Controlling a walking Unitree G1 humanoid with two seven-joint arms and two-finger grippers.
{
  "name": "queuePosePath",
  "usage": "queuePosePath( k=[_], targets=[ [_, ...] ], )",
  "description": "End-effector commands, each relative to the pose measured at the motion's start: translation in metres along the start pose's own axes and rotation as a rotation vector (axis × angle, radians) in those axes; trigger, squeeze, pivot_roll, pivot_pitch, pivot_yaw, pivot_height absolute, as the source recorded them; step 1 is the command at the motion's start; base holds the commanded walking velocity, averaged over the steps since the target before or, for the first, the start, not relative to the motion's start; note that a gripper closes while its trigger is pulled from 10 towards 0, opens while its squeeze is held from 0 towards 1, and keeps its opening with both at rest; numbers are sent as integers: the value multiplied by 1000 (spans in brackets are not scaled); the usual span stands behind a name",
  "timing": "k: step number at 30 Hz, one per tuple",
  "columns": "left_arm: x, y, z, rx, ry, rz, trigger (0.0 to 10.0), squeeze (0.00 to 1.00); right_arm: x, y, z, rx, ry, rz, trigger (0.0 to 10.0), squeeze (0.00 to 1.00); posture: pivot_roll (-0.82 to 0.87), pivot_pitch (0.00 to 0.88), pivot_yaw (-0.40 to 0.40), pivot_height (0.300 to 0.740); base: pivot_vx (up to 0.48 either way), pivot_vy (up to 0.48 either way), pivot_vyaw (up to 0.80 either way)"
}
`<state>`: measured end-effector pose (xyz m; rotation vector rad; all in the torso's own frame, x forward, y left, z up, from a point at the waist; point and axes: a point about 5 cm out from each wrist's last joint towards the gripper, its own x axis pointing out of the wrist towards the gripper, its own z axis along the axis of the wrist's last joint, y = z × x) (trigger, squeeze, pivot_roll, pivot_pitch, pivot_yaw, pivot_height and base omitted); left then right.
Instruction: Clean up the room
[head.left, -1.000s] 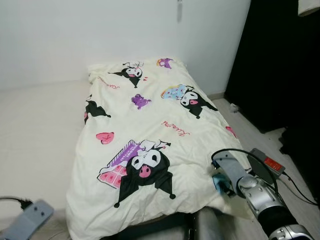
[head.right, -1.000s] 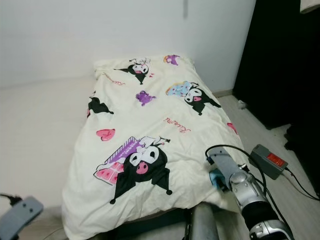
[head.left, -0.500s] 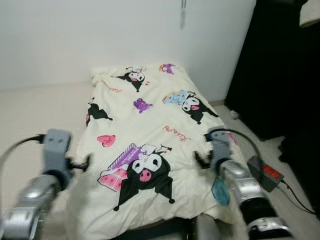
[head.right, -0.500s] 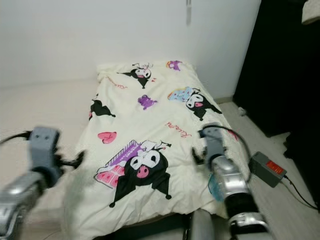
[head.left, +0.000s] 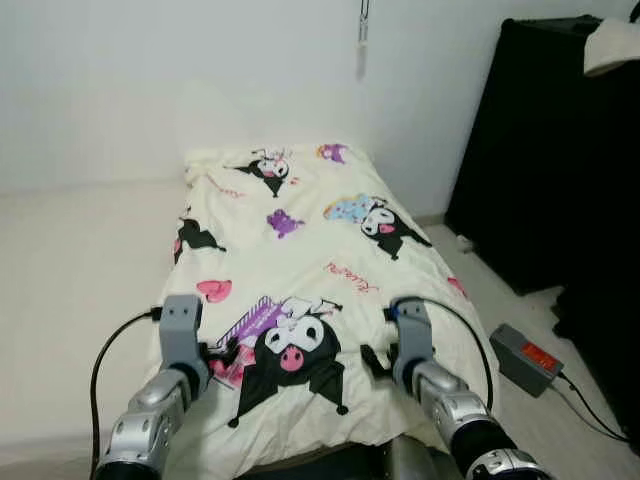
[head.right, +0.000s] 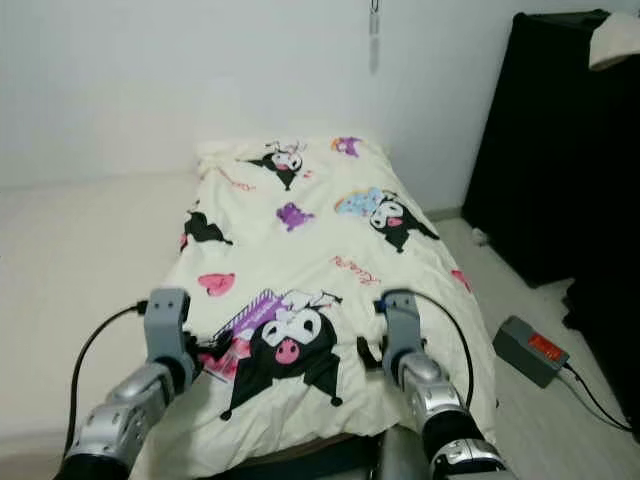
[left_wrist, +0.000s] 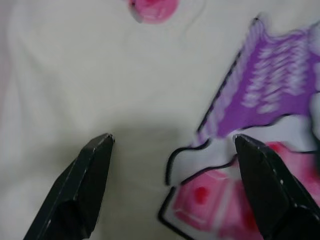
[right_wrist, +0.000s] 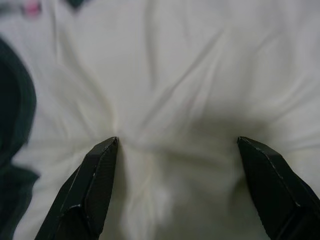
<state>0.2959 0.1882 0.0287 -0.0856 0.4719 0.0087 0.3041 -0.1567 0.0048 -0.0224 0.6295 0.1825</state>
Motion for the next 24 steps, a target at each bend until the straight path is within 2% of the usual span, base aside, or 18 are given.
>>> queuePosePath(
  k=[1, 6, 9, 12, 14, 15, 19, 22, 24],
  targets=[
    [4, 0, -12, 8, 39, 31, 10000, 0, 1, 12, -15, -54, 43, 31, 10000, 0, -8, 0, -44, 608, 0, 0, 0],
    [5, 1, -21, -12, 56, 48, 10000, 0, 0, 21, -26, -139, 72, 61, 10000, 0, -7, 0, -49, 617, 0, 0, 0],
    [-2, 13, -50, -50, 123, 100, 10000, 0, -2, 27, -45, -223, 125, 79, 10000, 0, -7, 0, -53, 632, 0, 0, 0],
    [-6, 19, -62, -52, 156, 122, 10000, 0, -3, 27, -49, -232, 137, 80, 10000, 0, -4, 0, -55, 637, 0, 0, 0],
    [-18, 30, -87, -50, 235, 169, 10000, 0, -5, 23, -53, -224, 148, 67, 10000, 0, -7, 0, -52, 646, 0, 0, 0],
    [-18, 30, -87, -50, 235, 169, 10000, 0, -5, 23, -53, -224, 148, 67, 10000, 0, -7, 0, -52, 646, 0, 0, 0],
    [-49, 48, -135, -79, 408, 251, 10000, 0, -6, 18, -57, -210, 157, 50, 10000, 0, -12, 0, -39, 666, -120, 0, 0],
    [-62, 52, -151, -82, 467, 270, 10000, 0, -6, 18, -58, -200, 156, 46, 10000, 0, -9, 0, -36, 680, -480, 0, 0],
    [-65, 53, -155, -79, 479, 276, 10000, 0, -6, 18, -58, -198, 155, 45, 10000, 0, -9, 0, -36, 685, -480, 0, 0]
  ],
)
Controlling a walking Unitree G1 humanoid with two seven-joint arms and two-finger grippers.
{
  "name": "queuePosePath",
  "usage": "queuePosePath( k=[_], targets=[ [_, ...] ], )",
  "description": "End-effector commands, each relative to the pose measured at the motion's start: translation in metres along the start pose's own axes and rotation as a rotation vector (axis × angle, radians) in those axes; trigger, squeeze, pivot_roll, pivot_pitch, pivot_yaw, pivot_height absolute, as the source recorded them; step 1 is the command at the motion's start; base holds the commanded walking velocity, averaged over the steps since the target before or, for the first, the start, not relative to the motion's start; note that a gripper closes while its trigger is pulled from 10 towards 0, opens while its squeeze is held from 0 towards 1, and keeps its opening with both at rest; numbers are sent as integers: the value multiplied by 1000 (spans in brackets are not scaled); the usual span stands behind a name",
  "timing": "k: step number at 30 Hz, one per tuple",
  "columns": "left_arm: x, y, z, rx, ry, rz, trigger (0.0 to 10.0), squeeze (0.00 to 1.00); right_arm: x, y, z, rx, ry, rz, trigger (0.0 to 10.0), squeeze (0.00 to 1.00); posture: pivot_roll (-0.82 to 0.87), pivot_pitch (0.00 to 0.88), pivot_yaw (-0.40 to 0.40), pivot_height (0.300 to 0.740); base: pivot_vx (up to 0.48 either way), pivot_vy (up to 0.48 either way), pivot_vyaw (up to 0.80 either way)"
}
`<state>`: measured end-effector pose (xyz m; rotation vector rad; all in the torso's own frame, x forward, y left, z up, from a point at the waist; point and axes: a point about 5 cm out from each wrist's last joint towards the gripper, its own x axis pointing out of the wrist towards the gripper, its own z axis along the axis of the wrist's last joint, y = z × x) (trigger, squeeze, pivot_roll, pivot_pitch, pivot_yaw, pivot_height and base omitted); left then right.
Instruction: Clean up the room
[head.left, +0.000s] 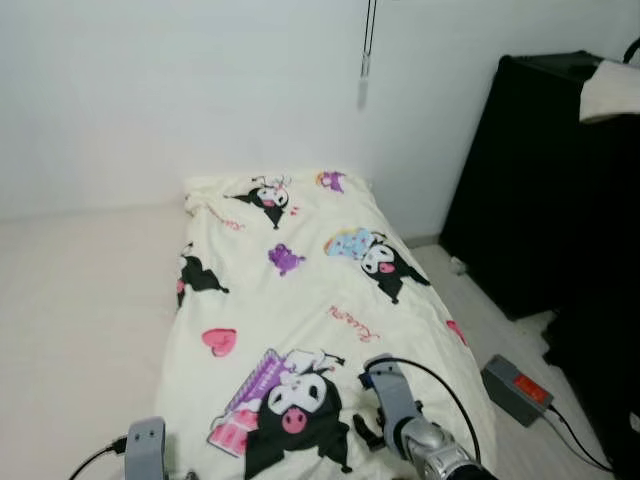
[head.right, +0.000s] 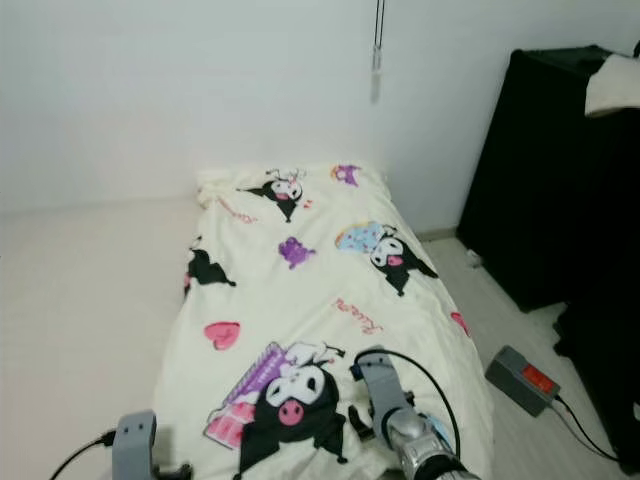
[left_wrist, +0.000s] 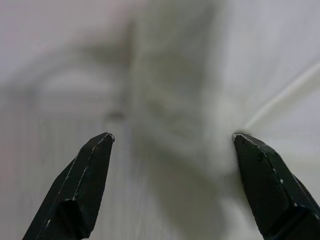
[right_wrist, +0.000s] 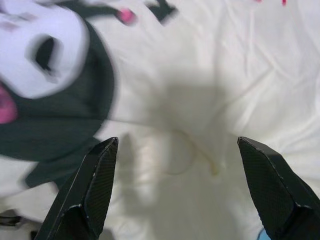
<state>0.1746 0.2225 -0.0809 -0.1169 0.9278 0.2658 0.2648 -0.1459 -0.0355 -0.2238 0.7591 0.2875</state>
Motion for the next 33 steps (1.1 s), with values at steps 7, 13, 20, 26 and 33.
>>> queuePosePath(
  k=[7, 13, 20, 26, 33],
  targets=[
    [-3, 8, -15, 49, 49, 18, 10000, 0, 0, 2, -4, 8, 3, 0, 10000, 0, -6, 0, -33, 709, -69, 0, 0],
    [-3, 6, -20, 103, 71, 2, 10000, 0, 0, 1, -4, 15, 3, -9, 10000, 0, -10, 0, -29, 734, 0, 0, 0],
    [-4, 5, -21, 139, 76, -3, 10000, 0, -2, -9, -10, 5, 32, -71, 10000, 0, -8, 0, -29, 740, 0, 0, 0],
    [-4, 5, -22, 165, 79, -6, 10000, 0, -5, -15, -23, 34, 87, -84, 10000, 0, -5, 0, -33, 740, 0, 0, 0],
    [-4, 5, -25, 197, 97, -8, 10000, 0, -15, -18, -59, 46, 211, -95, 10000, 0, 5, 0, -35, 740, 0, 0, 414]
  ],
)
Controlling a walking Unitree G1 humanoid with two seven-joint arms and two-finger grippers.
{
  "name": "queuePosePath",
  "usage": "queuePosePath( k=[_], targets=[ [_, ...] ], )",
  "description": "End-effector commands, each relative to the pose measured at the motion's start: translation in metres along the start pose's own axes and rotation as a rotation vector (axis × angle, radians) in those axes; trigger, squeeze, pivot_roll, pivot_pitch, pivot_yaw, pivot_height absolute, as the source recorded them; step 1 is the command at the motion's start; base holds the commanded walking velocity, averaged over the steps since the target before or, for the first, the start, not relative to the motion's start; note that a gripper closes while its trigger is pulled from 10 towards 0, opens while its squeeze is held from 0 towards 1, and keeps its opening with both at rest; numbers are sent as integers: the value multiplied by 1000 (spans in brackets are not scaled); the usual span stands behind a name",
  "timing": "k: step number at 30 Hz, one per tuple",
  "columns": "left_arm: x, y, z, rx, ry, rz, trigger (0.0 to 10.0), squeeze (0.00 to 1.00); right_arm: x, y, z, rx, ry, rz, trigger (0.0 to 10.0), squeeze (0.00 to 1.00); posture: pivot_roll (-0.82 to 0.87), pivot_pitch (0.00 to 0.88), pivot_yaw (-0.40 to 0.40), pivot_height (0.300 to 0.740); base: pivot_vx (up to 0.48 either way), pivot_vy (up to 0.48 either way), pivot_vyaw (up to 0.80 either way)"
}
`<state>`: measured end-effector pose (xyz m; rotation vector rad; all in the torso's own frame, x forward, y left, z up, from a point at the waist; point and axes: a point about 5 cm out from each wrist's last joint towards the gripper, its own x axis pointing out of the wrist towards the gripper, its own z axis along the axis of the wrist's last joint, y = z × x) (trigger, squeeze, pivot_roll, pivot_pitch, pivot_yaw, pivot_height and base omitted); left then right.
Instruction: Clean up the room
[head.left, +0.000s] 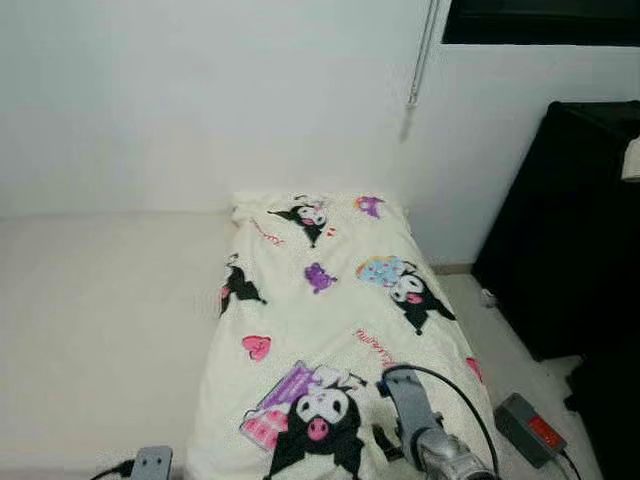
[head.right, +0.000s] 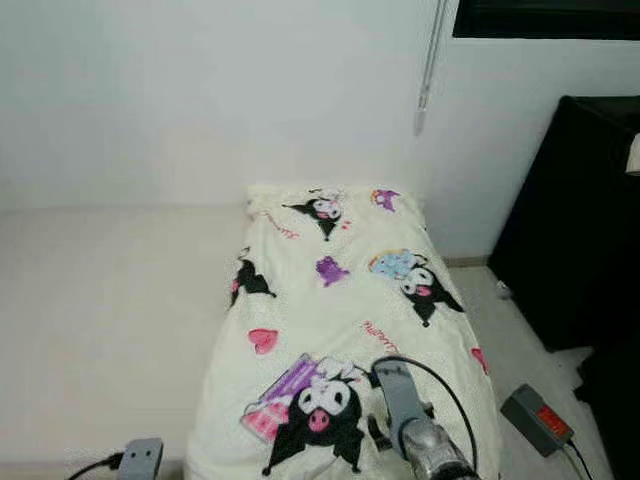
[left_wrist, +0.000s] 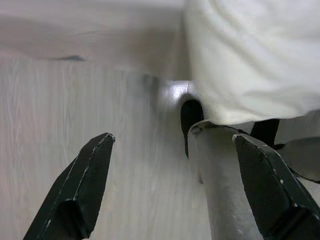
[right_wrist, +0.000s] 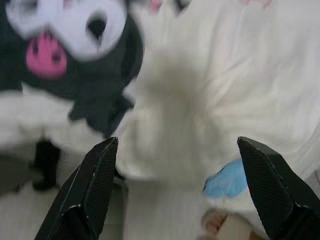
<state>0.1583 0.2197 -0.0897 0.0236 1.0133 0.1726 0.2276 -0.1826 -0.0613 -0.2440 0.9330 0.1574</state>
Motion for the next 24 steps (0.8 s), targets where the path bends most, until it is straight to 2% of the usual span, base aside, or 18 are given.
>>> queuePosePath(
  k=[1, 4, 8, 11, 24],
  targets=[
    [-1, 2, -9, 38, 33, 1, 10000, 0, -2, 1, -17, 1, 62, -1, 10000, 0, 17, 0, -40, 740, 0, 0, 725],
    [-2, 1, -11, 58, 40, -4, 10000, 0, -4, 1, -30, 19, 100, -6, 10000, 0, 19, 0, -41, 740, 0, 0, 725],
    [-3, -3, -19, 139, 62, -32, 10000, 0, -6, 1, -43, -28, 140, -1, 10000, 0, 16, 0, -35, 740, 0, 0, 722],
    [-4, -4, -24, 170, 78, -41, 10000, 0, -7, 2, -47, -62, 151, 0, 10000, 0, 15, 0, -33, 740, 0, 0, 725],
    [-5, -5, -27, 231, 91, -55, 10000, 0, -9, -1, -56, -35, 159, -43, 10000, 0, 11, 0, -25, 740, 0, 0, 725]
  ],
)
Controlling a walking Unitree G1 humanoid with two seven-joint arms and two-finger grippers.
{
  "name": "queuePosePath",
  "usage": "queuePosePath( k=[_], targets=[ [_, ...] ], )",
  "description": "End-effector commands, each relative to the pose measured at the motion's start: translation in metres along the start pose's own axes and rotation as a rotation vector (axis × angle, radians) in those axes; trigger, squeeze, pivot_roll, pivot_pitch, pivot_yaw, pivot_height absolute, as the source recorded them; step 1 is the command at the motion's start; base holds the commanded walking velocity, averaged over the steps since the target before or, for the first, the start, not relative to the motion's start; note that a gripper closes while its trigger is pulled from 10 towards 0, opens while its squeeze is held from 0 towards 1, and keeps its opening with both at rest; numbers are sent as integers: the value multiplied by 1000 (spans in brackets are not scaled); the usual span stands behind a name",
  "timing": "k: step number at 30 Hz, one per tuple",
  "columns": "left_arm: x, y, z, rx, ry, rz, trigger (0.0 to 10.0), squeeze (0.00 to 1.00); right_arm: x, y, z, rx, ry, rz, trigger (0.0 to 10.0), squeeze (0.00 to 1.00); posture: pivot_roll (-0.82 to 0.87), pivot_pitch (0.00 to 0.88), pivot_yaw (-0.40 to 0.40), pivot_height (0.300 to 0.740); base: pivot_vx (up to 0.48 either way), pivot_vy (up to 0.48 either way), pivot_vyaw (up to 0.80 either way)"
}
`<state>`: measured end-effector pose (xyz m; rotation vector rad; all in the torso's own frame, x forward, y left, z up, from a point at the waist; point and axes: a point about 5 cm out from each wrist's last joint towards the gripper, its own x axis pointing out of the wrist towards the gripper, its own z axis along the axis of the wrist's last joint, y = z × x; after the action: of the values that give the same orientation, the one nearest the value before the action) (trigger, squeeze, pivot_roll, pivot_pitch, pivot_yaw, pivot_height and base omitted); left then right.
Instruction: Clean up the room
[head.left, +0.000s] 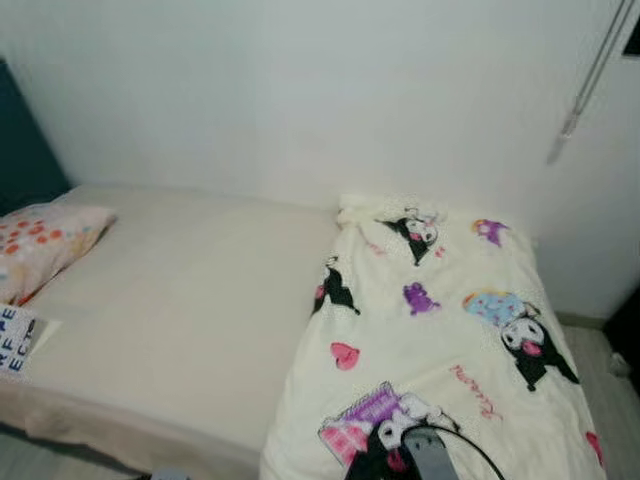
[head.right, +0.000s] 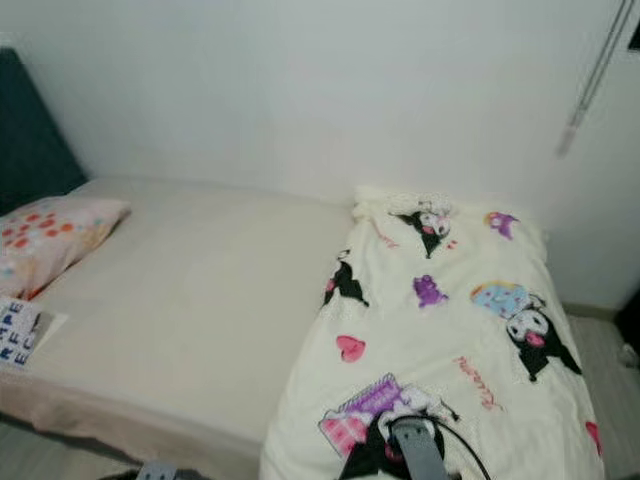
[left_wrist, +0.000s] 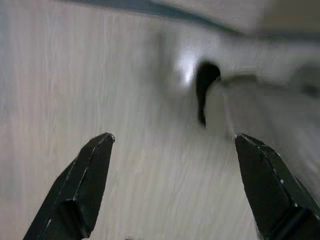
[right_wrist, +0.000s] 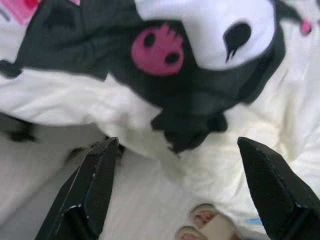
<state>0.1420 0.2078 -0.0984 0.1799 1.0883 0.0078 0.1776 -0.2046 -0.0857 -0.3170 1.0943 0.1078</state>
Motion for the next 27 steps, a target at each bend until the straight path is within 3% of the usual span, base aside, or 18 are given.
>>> queuePosePath(
  k=[1, 27],
  targets=[
    [-2, 4, -9, 24, 32, 6, 10000, 0, 0, 3, 2, 1, -11, 2, 10000, 0, 11, 0, -23, 740, 0, 0, 725],
    [-2, 2, -12, 55, 48, -7, 10000, 0, -1, -1, -8, -12, 10, -12, 10000, 0, 13, 0, -27, 740, 0, 0, 725]
  ],
)
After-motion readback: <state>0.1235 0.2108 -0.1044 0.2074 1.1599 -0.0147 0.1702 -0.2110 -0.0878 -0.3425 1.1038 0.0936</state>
